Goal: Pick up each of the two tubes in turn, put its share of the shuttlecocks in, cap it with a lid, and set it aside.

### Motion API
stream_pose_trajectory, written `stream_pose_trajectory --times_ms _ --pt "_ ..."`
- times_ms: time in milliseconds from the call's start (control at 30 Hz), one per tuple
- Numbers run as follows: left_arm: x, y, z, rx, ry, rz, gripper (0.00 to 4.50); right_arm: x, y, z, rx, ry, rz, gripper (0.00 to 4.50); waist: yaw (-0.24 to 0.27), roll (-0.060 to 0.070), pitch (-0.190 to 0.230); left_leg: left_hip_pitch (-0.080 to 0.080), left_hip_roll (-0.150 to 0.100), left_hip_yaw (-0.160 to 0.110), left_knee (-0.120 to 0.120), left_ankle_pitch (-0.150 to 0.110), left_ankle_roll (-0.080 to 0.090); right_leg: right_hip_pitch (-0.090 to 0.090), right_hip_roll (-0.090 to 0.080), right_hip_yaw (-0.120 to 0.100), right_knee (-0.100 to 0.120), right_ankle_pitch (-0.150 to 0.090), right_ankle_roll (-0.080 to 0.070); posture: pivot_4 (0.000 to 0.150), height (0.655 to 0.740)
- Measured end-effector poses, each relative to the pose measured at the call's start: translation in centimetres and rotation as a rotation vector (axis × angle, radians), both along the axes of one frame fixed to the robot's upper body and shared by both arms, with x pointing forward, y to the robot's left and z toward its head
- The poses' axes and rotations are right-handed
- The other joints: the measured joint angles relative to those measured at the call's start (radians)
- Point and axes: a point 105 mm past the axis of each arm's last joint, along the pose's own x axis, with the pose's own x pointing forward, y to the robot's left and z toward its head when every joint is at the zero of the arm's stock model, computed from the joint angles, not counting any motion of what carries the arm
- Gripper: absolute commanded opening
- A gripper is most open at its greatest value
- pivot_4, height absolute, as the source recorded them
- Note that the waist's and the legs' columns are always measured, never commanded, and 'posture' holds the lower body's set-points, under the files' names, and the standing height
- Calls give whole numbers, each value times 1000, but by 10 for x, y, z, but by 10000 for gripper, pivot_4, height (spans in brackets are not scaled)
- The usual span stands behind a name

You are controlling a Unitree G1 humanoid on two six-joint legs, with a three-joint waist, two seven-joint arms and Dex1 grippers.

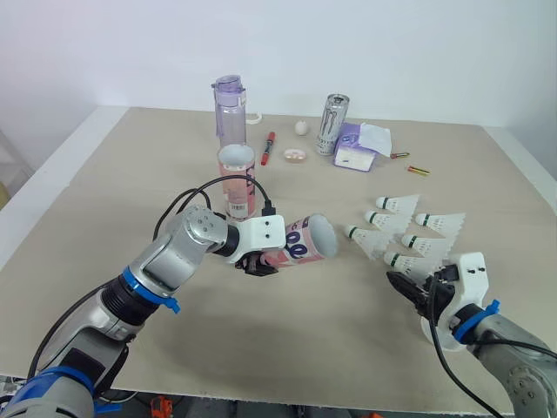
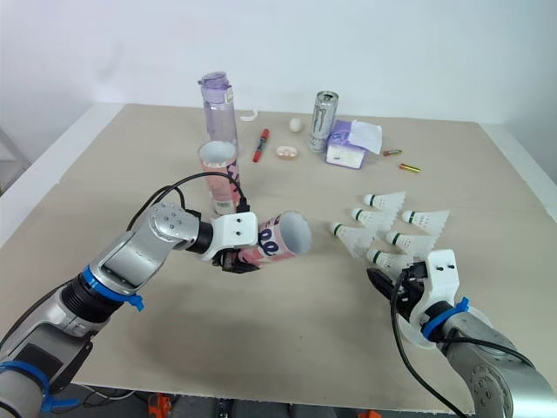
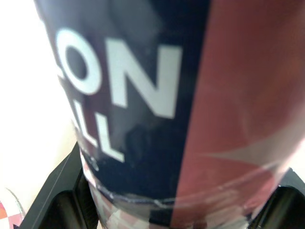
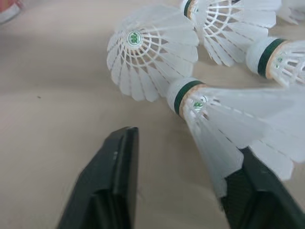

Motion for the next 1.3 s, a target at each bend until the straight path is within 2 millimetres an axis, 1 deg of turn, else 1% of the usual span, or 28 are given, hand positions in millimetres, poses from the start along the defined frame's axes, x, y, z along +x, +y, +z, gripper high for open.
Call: stream_pose_trajectory --times_ms 67,100,433,500,567,600,700,733,800,833,900,933,1000,1100,1200,1300 --pt "0 0 0 0 0 0 31330 1 0 1 -2 -3 -1 852 0 0 0 0 0 0 0 0 0 0 0 0 0 0 0 1500 7400" --pt "0 0 0 -1 -1 -1 31330 1 -1 3 -6 -8 -3 310 0 0 0 0 0 0 0 0 0 0 0 0 0 0 0 1500 7400" --pt "1 0 -1 -2 -4 -3 31330 2 -3 4 -26 -14 -6 310 0 0 0 0 -2 -3 0 1 1 1 0 0 0 0 0 1500 7400" --pt "2 -1 -1 -6 -4 -6 31330 0 -5 7 -77 -4 31 310 0 1 0 -1 -4 -4 0 1 2 1 -1 0 0 0 0 1500 7400" --pt "3 0 -1 -9 -1 -4 31330 -1 -4 19 -142 -8 89 310 -2 2 0 -1 -5 -4 0 2 3 1 -1 2 0 0 1 1500 7400" --pt "4 1 -1 -12 0 -3 31330 0 -4 31 -182 -28 130 310 -3 2 0 -1 -6 -4 0 2 4 1 -1 2 0 1 1 1500 7400" --pt "6 3 -2 -21 10 5 31330 6 -5 91 -338 -154 244 310 -8 2 1 -1 -8 -5 0 4 7 2 -1 5 0 2 2 1500 7400" --pt "6 3 -2 -23 15 6 31330 7 -3 101 -367 -185 265 310 -8 1 1 -1 -7 -6 0 4 7 2 0 4 0 2 2 1500 7400" --pt "7 4 -2 -28 28 6 31330 5 8 119 -442 -227 372 310 -9 0 1 -1 -7 -6 -1 4 7 2 0 4 0 2 2 1500 7400" --pt "8 4 -1 -29 39 6 31330 4 23 133 -491 -287 478 310 -10 1 1 0 -7 -6 -1 4 7 2 0 4 0 1 1 1500 7400" --pt "8 3 -1 -33 44 7 31330 2 40 143 -530 -352 578 310 -12 1 1 -1 -7 -6 -1 4 7 2 0 4 0 1 1 1500 7400" --pt "9 3 -1 -38 48 9 31330 -1 55 148 -565 -403 660 310 -12 1 1 -1 -7 -6 -1 4 7 2 0 4 0 1 2 1500 7400" --pt "10 0 0 -47 53 8 31330 -8 82 149 -624 -478 807 310 -9 0 1 -2 -7 -7 -1 4 7 1 0 3 -1 0 2 1500 7400" --pt "11 -2 1 -53 53 6 31330 -7 104 144 -649 -530 908 310 -9 0 1 -5 -9 -6 -1 4 7 0 -2 4 -1 -1 4 1500 7400" --pt "11 -2 2 -60 60 13 31330 1 114 141 -680 -556 938 310 -8 0 1 -7 -10 -6 -1 4 7 -1 -4 4 -1 -2 5 1500 7400" --pt "12 -1 2 -64 67 22 31330 10 116 137 -718 -555 950 310 -9 -1 1 -7 -10 -6 0 4 7 -1 -4 4 -1 -1 5 1500 7400"
